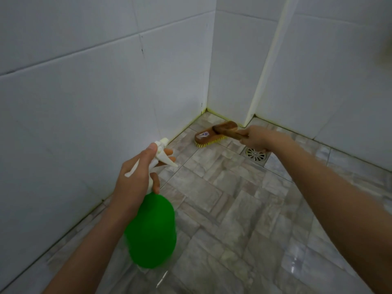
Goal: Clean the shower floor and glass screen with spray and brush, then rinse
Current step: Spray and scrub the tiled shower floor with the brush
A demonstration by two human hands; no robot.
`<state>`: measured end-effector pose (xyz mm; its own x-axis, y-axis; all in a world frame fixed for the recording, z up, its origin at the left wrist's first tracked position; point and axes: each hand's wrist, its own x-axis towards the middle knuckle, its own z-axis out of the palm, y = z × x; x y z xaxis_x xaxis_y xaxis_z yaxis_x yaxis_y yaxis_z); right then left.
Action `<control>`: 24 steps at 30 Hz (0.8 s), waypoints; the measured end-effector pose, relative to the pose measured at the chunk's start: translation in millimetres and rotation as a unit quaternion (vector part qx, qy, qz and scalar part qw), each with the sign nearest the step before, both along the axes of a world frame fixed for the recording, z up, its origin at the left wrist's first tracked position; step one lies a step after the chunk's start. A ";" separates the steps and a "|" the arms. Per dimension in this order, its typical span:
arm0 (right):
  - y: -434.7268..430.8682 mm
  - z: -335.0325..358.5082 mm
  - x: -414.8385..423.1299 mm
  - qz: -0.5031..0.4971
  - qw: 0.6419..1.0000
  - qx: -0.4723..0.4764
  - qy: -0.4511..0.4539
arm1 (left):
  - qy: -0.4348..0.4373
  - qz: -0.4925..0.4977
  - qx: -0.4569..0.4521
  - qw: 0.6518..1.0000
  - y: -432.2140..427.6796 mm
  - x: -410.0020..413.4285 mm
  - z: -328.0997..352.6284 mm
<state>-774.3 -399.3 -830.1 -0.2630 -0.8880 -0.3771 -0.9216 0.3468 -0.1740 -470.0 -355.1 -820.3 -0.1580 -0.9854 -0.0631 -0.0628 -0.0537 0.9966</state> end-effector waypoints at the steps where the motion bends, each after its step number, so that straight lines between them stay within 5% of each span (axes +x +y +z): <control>1: 8.9 7.8 4.4 -0.005 1.000 0.009 0.007 | -0.008 -0.003 -0.003 1.000 4.0 1.9 0.0; 4: 43.6 9.9 26.0 -0.002 0.996 0.037 0.081 | -0.012 -0.005 -0.006 1.000 10.6 11.2 0.2; 19: 66.3 -23.9 127.8 0.122 0.992 -0.034 -0.022 | -0.048 0.033 -0.008 0.998 44.7 67.9 8.5; 24: 90.6 21.1 155.4 0.150 0.987 0.060 0.020 | -0.040 0.058 -0.004 0.998 60.3 97.2 13.4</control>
<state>-618.9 -308.8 -809.0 -0.0118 -0.8779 -0.4787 -0.9914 0.0726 -0.1089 -372.8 -294.8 -806.9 -0.0386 -0.9972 -0.0636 -0.1365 -0.0578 0.9890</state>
